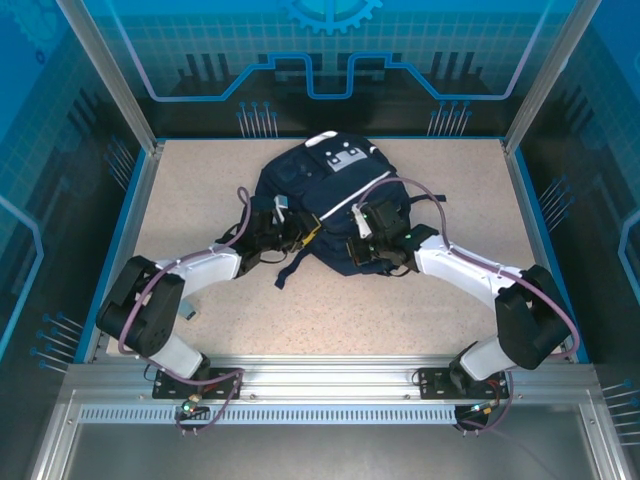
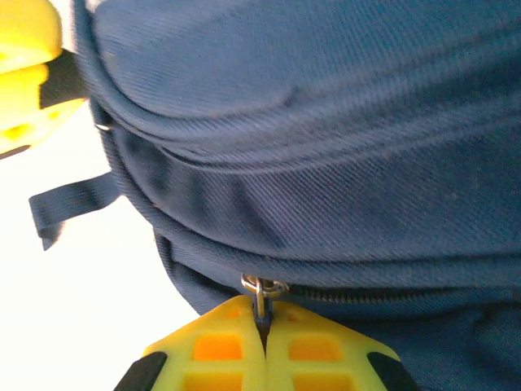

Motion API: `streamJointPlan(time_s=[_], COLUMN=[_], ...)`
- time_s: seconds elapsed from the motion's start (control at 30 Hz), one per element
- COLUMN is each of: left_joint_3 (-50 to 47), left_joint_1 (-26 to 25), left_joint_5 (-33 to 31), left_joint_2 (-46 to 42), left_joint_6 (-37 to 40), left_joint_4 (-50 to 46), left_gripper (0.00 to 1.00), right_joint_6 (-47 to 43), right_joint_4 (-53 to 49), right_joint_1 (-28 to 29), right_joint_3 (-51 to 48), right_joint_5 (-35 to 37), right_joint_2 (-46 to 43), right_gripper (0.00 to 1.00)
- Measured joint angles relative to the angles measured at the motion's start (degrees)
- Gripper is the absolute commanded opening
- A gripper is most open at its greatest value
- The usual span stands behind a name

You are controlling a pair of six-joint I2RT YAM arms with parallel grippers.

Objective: Pack the student bag

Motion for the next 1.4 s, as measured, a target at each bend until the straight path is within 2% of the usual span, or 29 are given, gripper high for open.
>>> streamJointPlan(time_s=[0.2, 0.4, 0.53, 0.67, 0.77, 0.9, 1.07, 1.2, 1.27, 1.33, 1.4], left_joint_3=[-4.9, -7.6, -7.6, -7.6, -7.6, -7.6, -7.6, -7.7, -7.7, -7.7, -7.7], left_joint_1=[0.8, 0.8, 0.8, 0.7, 0.8, 1.4, 3.5, 5.2, 6.2, 6.8, 7.4], left_joint_5=[-2.4, -3.1, -3.4, -3.4, -3.5, -3.4, -2.9, -2.8, -2.8, -2.8, -3.1], left_joint_2=[-6.5, -7.4, -7.2, -5.4, -4.7, -4.7, -4.7, -5.7, -6.4, -7.1, -7.9], left_joint_6=[0.0, -2.4, -3.8, -4.9, -5.8, -5.7, -4.9, -3.6, -2.7, -1.8, -0.7], left_joint_4=[-0.3, -0.3, 0.7, 1.9, 2.4, 2.1, 0.8, -0.6, -1.5, -2.6, -4.2], left_gripper=[0.54, 0.53, 0.42, 0.22, 0.12, 0.06, 0.02, 0.03, 0.06, 0.17, 0.36], right_joint_6=[0.0, 0.0, 0.1, 0.4, 0.7, 0.6, -0.7, -0.9, -0.6, -0.4, -0.4], right_joint_4=[0.2, 1.3, 1.8, 1.9, 0.8, 0.0, -2.2, -4.6, -5.4, -5.9, -6.5], right_joint_1=[3.3, 4.7, 4.9, 4.9, 5.0, 5.5, 3.7, -0.8, -3.1, -3.9, -3.3], right_joint_3=[6.7, 10.6, 11.1, 11.1, 11.1, 10.3, 5.6, 4.8, 4.9, 5.0, 5.7], right_joint_5=[-4.8, -9.2, -10.3, -10.2, -9.0, -5.7, 0.7, 4.9, 6.1, 6.1, 5.9], right_joint_2=[6.2, 10.8, 11.4, 11.4, 11.4, 10.7, 4.9, 3.2, 3.1, 3.1, 3.1], right_gripper=[0.0, 0.0, 0.0, 0.0, 0.0, 0.0, 0.0, 0.0, 0.0, 0.0, 0.0])
